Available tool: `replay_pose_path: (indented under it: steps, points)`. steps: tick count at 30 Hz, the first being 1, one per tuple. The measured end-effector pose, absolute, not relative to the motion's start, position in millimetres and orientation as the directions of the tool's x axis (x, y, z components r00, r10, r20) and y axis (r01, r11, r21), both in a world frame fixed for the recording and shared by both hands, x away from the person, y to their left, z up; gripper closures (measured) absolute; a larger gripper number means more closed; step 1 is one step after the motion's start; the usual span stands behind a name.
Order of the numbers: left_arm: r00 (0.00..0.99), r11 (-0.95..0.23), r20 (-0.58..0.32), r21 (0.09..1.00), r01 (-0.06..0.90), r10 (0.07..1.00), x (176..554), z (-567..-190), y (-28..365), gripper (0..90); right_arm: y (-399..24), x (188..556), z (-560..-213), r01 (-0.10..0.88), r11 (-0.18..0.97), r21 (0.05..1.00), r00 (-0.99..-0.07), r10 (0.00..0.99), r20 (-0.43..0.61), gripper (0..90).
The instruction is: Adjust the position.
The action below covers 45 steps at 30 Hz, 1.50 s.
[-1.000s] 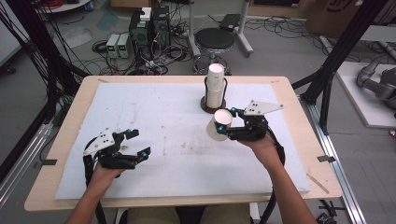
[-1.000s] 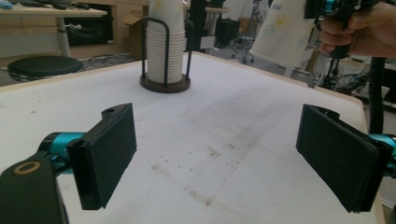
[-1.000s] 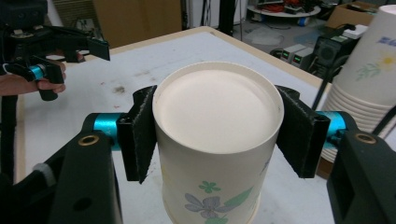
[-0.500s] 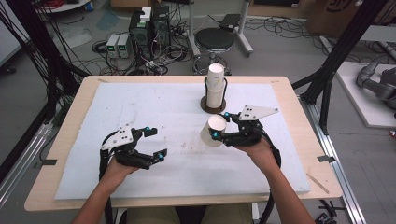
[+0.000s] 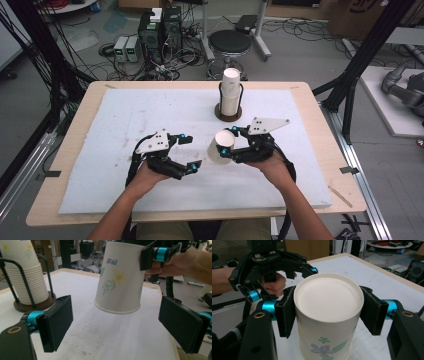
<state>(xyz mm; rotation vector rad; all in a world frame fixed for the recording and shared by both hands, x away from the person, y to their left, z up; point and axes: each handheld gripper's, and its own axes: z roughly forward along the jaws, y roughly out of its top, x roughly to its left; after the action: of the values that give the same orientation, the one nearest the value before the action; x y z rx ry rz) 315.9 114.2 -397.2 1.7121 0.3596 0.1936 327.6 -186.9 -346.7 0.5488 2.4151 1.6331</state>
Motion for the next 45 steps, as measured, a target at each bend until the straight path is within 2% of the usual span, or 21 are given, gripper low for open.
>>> replay_pose_path:
  steps: [18,23,29,32,34,35,45]
  points:
    - [0.955,-0.164,-0.072,0.979,0.123,0.288,319.5,-407.3,80.1,13.9,-173.2,323.5,-348.4,0.204,0.330,0.922,-0.940,0.329,0.090,36.5]
    - [0.963,-0.160,-0.060,0.981,0.105,0.263,318.9,-409.1,79.0,24.2,-173.8,325.8,-349.6,0.232,0.287,0.929,-0.942,0.306,0.140,36.6]
    - [0.966,-0.162,-0.057,0.982,0.100,0.251,318.8,-410.7,81.4,29.5,-174.9,326.1,-351.2,0.247,0.290,0.925,-0.941,0.299,0.157,36.8]
    - [0.968,-0.171,-0.046,0.981,0.090,0.248,318.2,-409.6,82.3,31.0,-175.3,326.5,-351.2,0.254,0.295,0.921,-0.941,0.296,0.165,34.4]
    - [0.969,-0.174,-0.045,0.981,0.090,0.243,318.5,-408.3,83.9,31.9,-175.1,326.8,-351.2,0.268,0.289,0.919,-0.933,0.316,0.173,21.0]
    - [0.969,-0.178,-0.044,0.980,0.090,0.244,318.8,-407.5,84.9,33.0,-176.4,327.1,-350.5,0.284,0.280,0.917,-0.925,0.330,0.186,18.9]
    - [0.969,-0.231,-0.048,0.967,0.106,0.242,324.3,-396.8,93.1,37.7,-192.0,328.7,-342.1,0.269,0.257,0.928,-0.933,0.308,0.185,18.8]
